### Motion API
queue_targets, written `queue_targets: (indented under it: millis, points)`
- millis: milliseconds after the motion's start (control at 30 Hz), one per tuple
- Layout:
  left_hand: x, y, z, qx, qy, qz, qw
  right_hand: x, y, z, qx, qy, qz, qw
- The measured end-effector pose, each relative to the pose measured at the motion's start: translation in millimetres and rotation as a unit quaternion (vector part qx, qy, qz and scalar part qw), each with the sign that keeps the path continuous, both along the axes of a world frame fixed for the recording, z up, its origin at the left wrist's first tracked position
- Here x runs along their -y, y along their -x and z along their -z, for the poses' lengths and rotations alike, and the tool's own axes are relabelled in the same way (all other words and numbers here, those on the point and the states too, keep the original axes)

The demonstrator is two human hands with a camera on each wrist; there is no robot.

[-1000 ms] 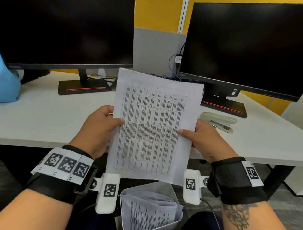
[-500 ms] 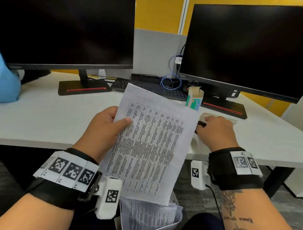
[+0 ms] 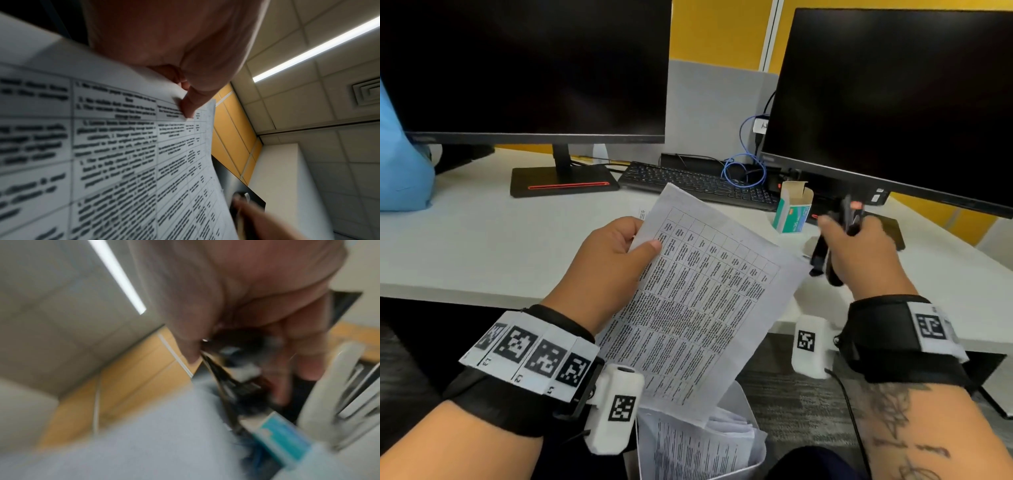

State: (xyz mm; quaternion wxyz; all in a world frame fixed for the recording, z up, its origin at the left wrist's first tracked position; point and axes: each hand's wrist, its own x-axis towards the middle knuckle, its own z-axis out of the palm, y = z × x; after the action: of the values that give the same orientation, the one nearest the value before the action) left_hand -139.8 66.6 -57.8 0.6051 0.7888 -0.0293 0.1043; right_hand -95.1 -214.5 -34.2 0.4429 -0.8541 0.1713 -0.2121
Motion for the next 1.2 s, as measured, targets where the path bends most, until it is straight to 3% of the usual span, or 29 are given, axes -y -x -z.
queue_targets:
  millis: [67,133,300,533,667,833,1067,1200]
  points:
    - [4.0,1.6,-1.7,0.0,-0.003,0.006,1.0,-10.2,11.8,-16.2,0.111,-0.146,-0.036,0.982]
    - [10.3,4.5,-2.1,0.009,-0.029,0.013,0.999,-24.1,20.0,-28.5,0.145,-0.262,-0.086,0.95]
    - [27.0,12.3,-0.1,0.05,-0.101,0.013,0.993,-58.8,28.0,-30.8,0.168,-0.391,-0.16,0.891]
    - [45.0,26.2,-1.3,0.095,-0.169,0.02,0.981,-89.5,42.8,-22.8,0.273,-0.302,-0.145,0.902]
    - [46.5,31.7,-5.4,0.108,-0.187,0.024,0.976,-83.3,49.3,-28.2,0.327,-0.317,-0.128,0.881]
    - [54.0,37.2,-6.8,0.127,-0.184,0.041,0.974,-85.0,56.5,-30.7,0.297,-0.336,-0.191,0.873]
    - [56.4,38.0,-8.5,0.117,-0.164,0.036,0.979,-82.9,68.4,-39.0,0.319,-0.34,-0.204,0.861]
    - [58.8,41.5,-12.7,0.122,-0.143,0.055,0.981,-81.7,71.7,-41.5,0.311,-0.312,-0.196,0.876]
